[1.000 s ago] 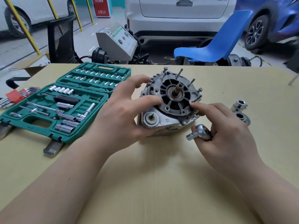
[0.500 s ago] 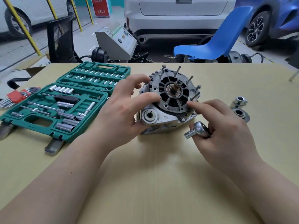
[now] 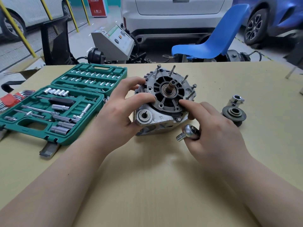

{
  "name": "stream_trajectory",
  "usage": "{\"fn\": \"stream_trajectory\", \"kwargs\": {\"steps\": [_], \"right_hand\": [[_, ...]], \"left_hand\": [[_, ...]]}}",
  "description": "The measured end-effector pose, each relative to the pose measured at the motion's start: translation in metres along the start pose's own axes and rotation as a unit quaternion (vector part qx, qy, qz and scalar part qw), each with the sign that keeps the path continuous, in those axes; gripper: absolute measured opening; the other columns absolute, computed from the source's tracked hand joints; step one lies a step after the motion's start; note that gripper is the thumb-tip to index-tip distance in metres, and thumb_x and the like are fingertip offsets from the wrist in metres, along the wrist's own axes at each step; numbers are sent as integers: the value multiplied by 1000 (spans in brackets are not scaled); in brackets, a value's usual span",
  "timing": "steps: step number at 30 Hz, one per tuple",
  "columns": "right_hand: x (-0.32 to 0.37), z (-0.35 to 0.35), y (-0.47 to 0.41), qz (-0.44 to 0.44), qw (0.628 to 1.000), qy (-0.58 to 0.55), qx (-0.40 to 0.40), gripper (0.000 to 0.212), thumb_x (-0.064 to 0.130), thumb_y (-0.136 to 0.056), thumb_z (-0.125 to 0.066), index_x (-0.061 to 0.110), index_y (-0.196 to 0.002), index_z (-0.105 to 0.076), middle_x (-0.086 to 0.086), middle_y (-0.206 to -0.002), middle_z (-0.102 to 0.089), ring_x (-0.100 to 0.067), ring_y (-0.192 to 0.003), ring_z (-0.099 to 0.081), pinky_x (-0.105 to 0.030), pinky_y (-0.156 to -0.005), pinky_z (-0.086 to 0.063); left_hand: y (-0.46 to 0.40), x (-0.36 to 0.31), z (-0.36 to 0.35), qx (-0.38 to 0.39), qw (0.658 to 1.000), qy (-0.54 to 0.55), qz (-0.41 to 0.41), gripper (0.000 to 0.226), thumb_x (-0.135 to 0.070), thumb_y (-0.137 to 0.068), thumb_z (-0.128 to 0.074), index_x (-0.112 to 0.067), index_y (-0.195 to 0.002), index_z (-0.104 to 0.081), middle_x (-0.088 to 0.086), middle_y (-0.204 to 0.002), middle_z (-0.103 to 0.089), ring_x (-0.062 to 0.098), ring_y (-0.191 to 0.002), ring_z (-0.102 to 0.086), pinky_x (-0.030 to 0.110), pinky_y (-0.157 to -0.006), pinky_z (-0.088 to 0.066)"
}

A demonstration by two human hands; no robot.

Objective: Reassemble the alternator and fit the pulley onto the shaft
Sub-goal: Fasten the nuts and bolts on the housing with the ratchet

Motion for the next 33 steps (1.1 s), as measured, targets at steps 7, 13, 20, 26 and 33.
{"fn": "stream_trajectory", "kwargs": {"steps": [7, 13, 20, 26, 33], "right_hand": [[0, -1, -4, -18, 999, -35, 16, 72, 24, -69, -50, 38, -139, -54, 11, -98, -56, -20, -68, -52, -35, -62, -50], [0, -2, -8, -24, 998, -41, 29, 67, 25, -69, -47, 44, -134, -50, 13, -97, -52, -19, -73, -53, -36, -64, -50], [4, -11, -19, -16, 996, 9, 85, 61, 34, -71, -39, 51, -130, -36, 12, -104, -59, -24, -92, -57, -33, -68, -41], [5, -9, -21, -15, 997, -10, 80, 54, 33, -72, -42, 49, -125, -42, 11, -104, -63, -24, -93, -57, -33, -68, -39], [3, -9, -16, -26, 997, -11, 78, 65, 32, -72, -41, 49, -135, -40, 13, -111, -63, -22, -99, -60, -35, -72, -47]], "left_hand": [[0, 0, -1, -7, 1000, 2, 2, 65, 9, -79, -87, -29, -127, -66, 4, -152, -44, 28, -137, -52, 43, -117, -45], [0, 1, -1, -13, 1000, 1, -8, 64, 9, -78, -87, -27, -128, -67, 5, -152, -45, 29, -137, -53, 43, -118, -45], [0, 2, -2, -15, 1000, 2, -9, 65, 7, -79, -88, -28, -129, -67, 4, -153, -45, 28, -138, -53, 40, -119, -44], [1, 3, -2, -16, 1000, 2, -6, 66, 7, -78, -88, -29, -129, -66, 3, -154, -44, 28, -138, -52, 40, -120, -43], [1, 2, -2, -15, 1000, 3, -9, 55, -2, -83, -85, -28, -128, -67, 4, -153, -45, 27, -140, -52, 36, -121, -42]]}}
Point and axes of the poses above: each hand's wrist, its own y-axis away from the middle knuckle, its own z-axis out of the back of the hand, x = y × z, the point moved 9 cm from there along -y, towards the middle knuckle
